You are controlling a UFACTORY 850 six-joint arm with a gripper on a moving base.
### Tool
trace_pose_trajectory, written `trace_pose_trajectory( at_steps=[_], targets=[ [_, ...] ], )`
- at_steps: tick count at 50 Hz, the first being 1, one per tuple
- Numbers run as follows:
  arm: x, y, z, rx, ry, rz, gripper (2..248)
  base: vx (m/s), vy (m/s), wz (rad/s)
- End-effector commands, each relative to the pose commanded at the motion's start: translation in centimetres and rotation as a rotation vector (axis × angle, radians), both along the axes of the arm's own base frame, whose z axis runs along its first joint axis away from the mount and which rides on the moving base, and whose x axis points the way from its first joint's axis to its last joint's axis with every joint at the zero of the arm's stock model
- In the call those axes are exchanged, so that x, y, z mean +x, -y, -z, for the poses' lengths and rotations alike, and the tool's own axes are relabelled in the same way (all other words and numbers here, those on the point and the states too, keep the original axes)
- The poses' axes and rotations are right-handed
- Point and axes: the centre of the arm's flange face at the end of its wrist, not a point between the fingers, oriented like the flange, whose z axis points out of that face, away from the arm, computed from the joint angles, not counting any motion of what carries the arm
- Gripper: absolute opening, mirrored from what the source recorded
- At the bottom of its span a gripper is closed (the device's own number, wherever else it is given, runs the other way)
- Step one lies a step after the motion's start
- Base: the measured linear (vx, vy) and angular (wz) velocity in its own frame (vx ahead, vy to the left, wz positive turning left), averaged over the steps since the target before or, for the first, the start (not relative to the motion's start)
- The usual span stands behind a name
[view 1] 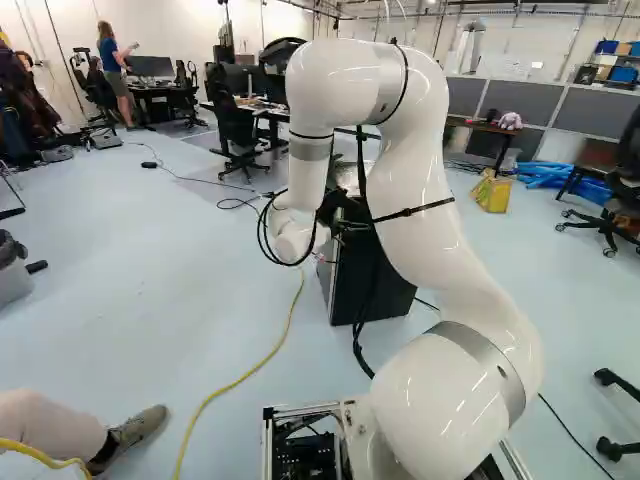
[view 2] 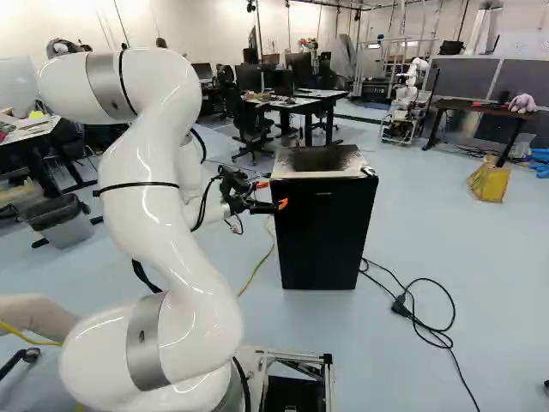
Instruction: Grab a drink from the fridge
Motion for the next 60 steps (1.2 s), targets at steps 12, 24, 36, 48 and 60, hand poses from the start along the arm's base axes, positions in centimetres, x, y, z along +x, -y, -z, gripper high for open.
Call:
trace_pose_trajectory(
  at_steps=[12,24,36,48,60],
  targets=[
    [-0.2,-1.1,0.0,0.000,0.001,-0.022,247,0.000,0.000,0.000],
    [0.7,-1.5,0.1,0.005,0.012,-0.024,247,0.000,0.000,0.000],
    [1.7,-1.6,0.2,0.010,0.024,-0.016,247,0.000,0.000,0.000],
    [2.0,-1.3,0.2,0.012,0.027,-0.009,247,0.000,0.000,0.000],
    [2.1,-1.1,0.2,0.012,0.028,-0.004,247,0.000,0.000,0.000]
  ],
)
